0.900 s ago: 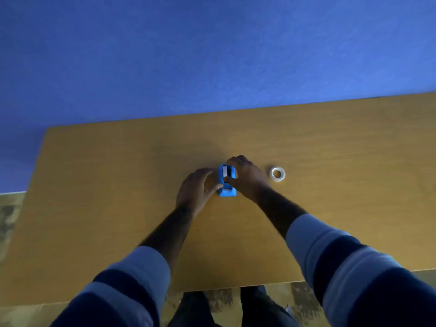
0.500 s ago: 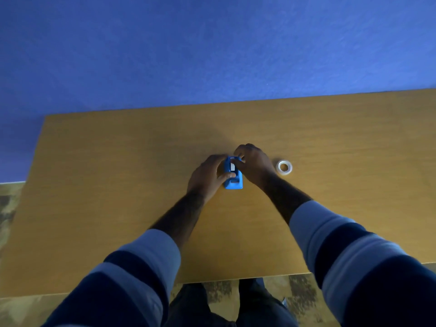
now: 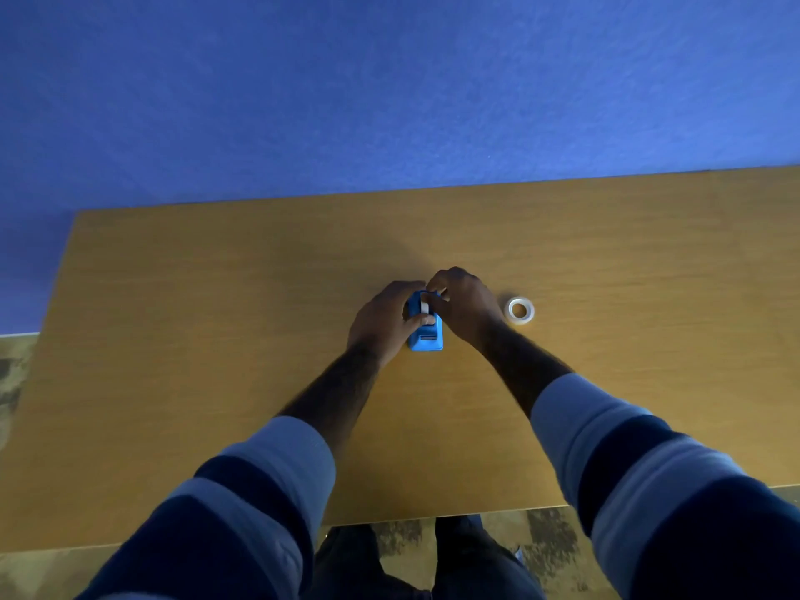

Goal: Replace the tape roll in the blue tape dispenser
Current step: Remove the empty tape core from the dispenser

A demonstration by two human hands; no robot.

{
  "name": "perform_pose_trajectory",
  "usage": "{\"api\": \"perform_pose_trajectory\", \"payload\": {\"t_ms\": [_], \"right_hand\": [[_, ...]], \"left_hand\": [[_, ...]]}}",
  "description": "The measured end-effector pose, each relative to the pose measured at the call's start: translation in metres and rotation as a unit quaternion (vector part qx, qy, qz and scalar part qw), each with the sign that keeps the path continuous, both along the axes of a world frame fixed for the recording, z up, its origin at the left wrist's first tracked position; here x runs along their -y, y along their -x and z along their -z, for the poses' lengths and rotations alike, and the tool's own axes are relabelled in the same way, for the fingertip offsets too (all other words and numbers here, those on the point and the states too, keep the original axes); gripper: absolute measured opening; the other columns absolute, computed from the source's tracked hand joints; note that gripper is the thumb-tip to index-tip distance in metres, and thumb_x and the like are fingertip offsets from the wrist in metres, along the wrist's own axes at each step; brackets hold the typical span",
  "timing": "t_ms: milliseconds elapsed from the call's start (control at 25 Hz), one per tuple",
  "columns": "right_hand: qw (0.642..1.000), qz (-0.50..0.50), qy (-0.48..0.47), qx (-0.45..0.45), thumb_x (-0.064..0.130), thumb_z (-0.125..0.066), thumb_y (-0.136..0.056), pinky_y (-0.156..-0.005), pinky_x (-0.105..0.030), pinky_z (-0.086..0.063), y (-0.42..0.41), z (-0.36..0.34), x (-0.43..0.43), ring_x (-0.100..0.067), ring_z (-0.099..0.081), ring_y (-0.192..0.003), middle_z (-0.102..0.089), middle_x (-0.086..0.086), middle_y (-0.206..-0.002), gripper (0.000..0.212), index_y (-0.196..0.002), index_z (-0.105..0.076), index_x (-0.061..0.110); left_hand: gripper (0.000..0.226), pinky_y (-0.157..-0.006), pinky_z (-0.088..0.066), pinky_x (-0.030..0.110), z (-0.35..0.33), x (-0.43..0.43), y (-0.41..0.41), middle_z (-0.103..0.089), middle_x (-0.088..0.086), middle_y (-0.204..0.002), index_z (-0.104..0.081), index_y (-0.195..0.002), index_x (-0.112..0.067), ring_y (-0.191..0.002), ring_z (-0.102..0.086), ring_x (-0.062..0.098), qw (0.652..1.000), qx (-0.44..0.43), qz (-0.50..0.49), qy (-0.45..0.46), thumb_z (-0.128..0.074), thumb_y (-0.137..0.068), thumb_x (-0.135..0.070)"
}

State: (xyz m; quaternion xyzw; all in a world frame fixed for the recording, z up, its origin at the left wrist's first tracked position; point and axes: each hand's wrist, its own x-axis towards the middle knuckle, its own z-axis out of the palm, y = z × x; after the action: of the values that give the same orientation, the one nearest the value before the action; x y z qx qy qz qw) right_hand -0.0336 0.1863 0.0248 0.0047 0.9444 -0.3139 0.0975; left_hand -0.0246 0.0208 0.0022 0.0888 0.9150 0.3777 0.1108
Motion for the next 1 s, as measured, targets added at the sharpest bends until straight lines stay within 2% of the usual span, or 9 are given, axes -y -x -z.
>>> {"api": "perform_pose_trajectory", "payload": {"t_ms": [240,400,640,800,1000], "right_hand": [[1.0,-0.01,0.0,0.01,0.027,-0.069,-0.091,-0.074,-0.038,-0.06,0.0,0.001,-0.004,-0.017,-0.065,-0.09,-0.067,0.0,-0.106,0.019,-0.108,-0.067,0.018],[1.0,-0.011,-0.001,0.003,0.027,-0.069,-0.092,-0.07,-0.037,-0.059,0.001,0.001,-0.004,-0.017,-0.063,-0.084,-0.065,-0.002,-0.099,0.013,-0.099,-0.064,0.017],[1.0,-0.015,0.002,0.009,0.021,-0.062,-0.095,-0.074,-0.04,-0.059,0.007,-0.001,-0.003,-0.019,-0.063,-0.086,-0.067,-0.003,-0.099,0.011,-0.101,-0.068,0.014],[1.0,-0.008,0.022,0.011,0.014,-0.057,-0.098,-0.076,-0.034,-0.057,0.004,0.002,-0.009,-0.018,-0.064,-0.09,-0.07,-0.004,-0.103,0.015,-0.106,-0.069,0.013],[0.999,0.008,0.034,0.021,0.013,-0.057,-0.099,-0.08,-0.036,-0.059,0.001,0.001,-0.01,-0.017,-0.066,-0.093,-0.072,-0.003,-0.106,0.018,-0.11,-0.07,0.013]], "left_hand": [[0.053,-0.091,-0.054,0.031,0.005,0.002,0.002,-0.064,-0.014,-0.131,-0.058,-0.135,-0.033,-0.112,-0.062,0.006,1.0,0.001,0.008,0.008,-0.077,-0.086,-0.038],[0.051,-0.088,-0.052,0.027,0.006,0.002,0.003,-0.065,-0.014,-0.13,-0.058,-0.134,-0.032,-0.113,-0.062,0.005,1.0,-0.006,0.01,0.009,-0.077,-0.087,-0.038],[0.055,-0.091,-0.05,0.025,0.004,0.005,0.001,-0.064,-0.011,-0.134,-0.056,-0.138,-0.032,-0.117,-0.061,0.005,0.999,-0.021,0.03,0.012,-0.078,-0.087,-0.032],[0.048,-0.092,-0.053,0.03,0.002,0.004,0.004,-0.064,-0.011,-0.131,-0.059,-0.134,-0.032,-0.114,-0.061,0.006,0.999,-0.021,0.042,0.007,-0.075,-0.089,-0.029],[0.044,-0.093,-0.052,0.032,0.002,0.003,0.006,-0.065,-0.009,-0.13,-0.061,-0.134,-0.026,-0.113,-0.062,0.009,0.999,-0.008,0.041,0.012,-0.073,-0.091,-0.029]]}}
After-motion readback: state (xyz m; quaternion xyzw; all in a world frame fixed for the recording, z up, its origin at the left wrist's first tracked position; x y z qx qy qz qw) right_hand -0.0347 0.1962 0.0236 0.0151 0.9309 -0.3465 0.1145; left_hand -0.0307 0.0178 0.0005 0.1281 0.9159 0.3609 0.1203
